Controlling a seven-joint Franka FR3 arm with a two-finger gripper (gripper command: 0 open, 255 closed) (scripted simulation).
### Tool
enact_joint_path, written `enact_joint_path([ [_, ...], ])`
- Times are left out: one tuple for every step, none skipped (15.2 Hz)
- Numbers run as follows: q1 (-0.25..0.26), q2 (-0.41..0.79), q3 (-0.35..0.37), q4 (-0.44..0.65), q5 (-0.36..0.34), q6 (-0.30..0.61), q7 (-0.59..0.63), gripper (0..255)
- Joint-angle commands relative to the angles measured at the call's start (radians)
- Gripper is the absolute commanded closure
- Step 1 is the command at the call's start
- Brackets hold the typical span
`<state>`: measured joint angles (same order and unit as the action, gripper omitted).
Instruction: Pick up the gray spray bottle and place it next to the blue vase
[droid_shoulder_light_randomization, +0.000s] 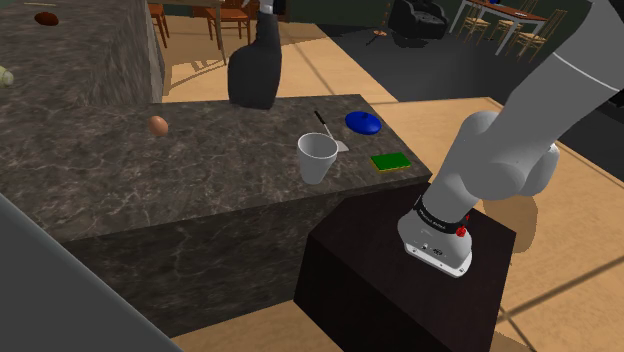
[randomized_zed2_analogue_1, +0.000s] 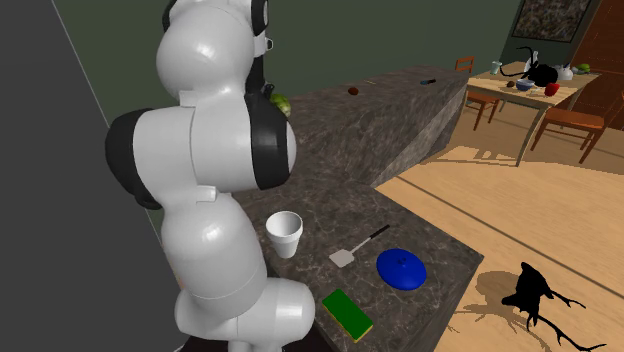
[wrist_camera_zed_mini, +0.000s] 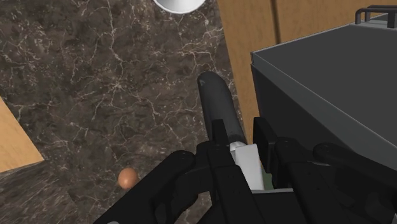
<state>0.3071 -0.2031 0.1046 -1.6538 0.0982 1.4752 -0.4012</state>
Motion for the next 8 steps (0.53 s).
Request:
enact_joint_path([
  [0.000, 0.010, 0.001, 0.038, -0.001, -0.028, 0.004, 255],
  [0.000, 0.016, 0.001, 0.059, -0.001, -0.043, 0.005, 255],
  [0.000, 0.023, 0.001, 0.080, -0.002, -0.057, 0.007, 255],
  [0.000, 0.030, 0.001, 0.102, -0.002, -0.072, 0.008, 255],
  [0.000, 0.037, 0.001, 0.125, -0.003, -0.087, 0.010, 255],
  [0.000, 0.045, 0.001, 0.148, -0.003, -0.103, 0.012, 255],
  [0.000, 0.053, 0.001, 0.171, -0.004, -0.118, 0.013, 255],
  [0.000, 0.062, 0.002, 0.196, -0.004, -0.134, 0.015, 255],
])
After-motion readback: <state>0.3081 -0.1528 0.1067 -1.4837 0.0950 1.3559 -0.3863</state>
